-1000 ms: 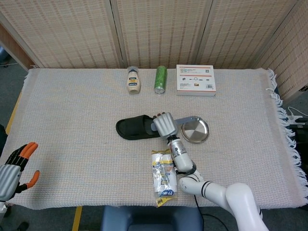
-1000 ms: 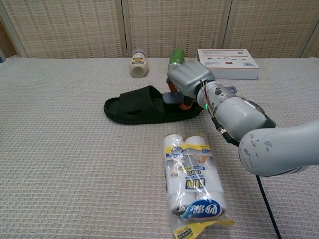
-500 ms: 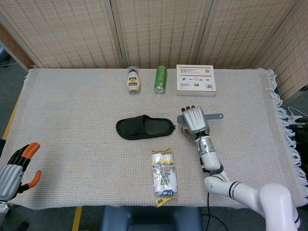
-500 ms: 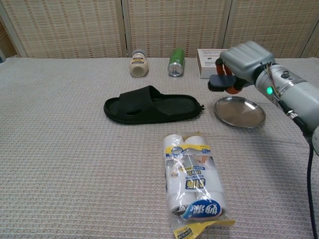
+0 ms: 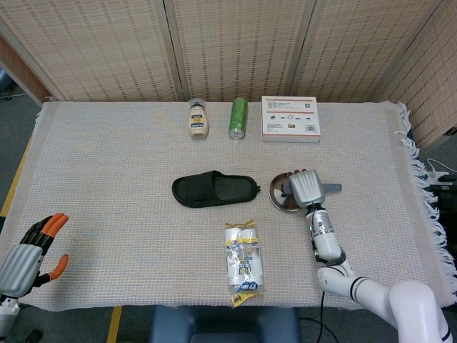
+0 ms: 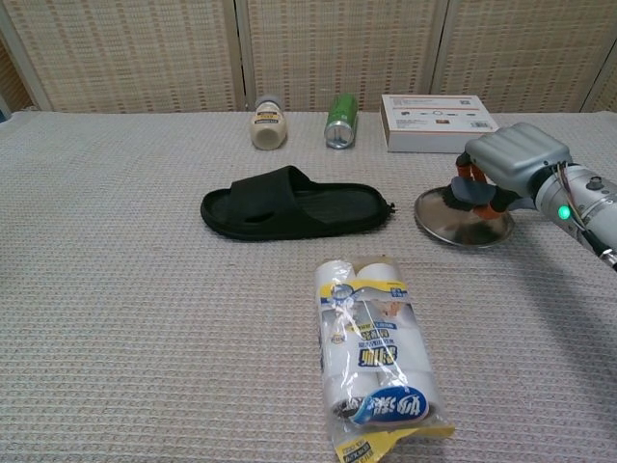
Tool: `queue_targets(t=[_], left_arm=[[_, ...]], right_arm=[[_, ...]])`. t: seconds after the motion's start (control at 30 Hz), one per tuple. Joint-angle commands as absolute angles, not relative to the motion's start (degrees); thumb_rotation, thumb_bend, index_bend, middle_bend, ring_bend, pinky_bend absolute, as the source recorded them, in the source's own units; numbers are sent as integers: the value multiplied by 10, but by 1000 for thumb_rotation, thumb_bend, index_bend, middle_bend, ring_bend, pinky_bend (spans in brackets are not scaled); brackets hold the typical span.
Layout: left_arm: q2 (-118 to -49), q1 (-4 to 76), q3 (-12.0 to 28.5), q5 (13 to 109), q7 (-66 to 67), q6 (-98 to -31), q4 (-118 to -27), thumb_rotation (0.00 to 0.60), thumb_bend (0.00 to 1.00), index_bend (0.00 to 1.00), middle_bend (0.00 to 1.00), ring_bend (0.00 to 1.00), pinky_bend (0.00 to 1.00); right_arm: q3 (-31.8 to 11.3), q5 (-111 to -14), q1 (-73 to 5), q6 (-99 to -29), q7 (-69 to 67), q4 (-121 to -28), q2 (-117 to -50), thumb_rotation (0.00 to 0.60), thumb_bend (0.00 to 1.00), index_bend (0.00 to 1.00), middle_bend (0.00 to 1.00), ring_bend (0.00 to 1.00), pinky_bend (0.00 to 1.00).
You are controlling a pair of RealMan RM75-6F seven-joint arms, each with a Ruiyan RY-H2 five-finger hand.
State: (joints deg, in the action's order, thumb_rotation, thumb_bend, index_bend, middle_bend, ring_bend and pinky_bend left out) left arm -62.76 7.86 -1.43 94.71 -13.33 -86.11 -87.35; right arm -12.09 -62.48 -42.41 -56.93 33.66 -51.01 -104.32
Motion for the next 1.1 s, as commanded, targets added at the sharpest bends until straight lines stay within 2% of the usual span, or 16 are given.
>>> queue_targets(t=[0.03, 0.23, 0.4, 0.73, 0.9, 0.97, 1.1], left_arm=[[-627, 78, -15, 946, -134, -862, -873, 600, 479, 0, 0, 0, 103], [-627, 77, -15, 945, -135, -863, -872, 600, 479, 0, 0, 0, 103], [-627, 77, -15, 943, -131, -863, -872, 600, 479, 0, 0, 0, 103], [-625, 74, -17, 948, -123, -870, -880, 600, 480, 0, 0, 0, 103], [-626, 74, -17, 946, -123, -867, -880, 600, 480, 0, 0, 0, 103], [-625, 74, -17, 947, -122, -868, -880, 600, 479, 0, 0, 0, 103], [-625, 73, -16, 945, -122, -869, -880, 600, 479, 0, 0, 0, 103]], right_arm=[[-120, -626, -424, -563, 329, -502, -1050, 600, 278, 810, 610, 527, 723], [-124, -626, -425, -555, 328, -496, -1052, 600, 278, 716, 605, 511, 699], [-126, -615, -424, -535, 333, -520, -1036, 600, 278, 569, 514, 456, 644], [-128, -587, -419, -519, 359, -559, -1012, 600, 276, 403, 412, 396, 590], [-124, -576, -418, -512, 370, -580, -1000, 600, 277, 242, 343, 353, 551], [-121, -575, -416, -511, 370, -588, -994, 600, 276, 136, 305, 336, 540], [-116, -570, -411, -507, 369, -611, -975, 600, 277, 28, 250, 301, 509]])
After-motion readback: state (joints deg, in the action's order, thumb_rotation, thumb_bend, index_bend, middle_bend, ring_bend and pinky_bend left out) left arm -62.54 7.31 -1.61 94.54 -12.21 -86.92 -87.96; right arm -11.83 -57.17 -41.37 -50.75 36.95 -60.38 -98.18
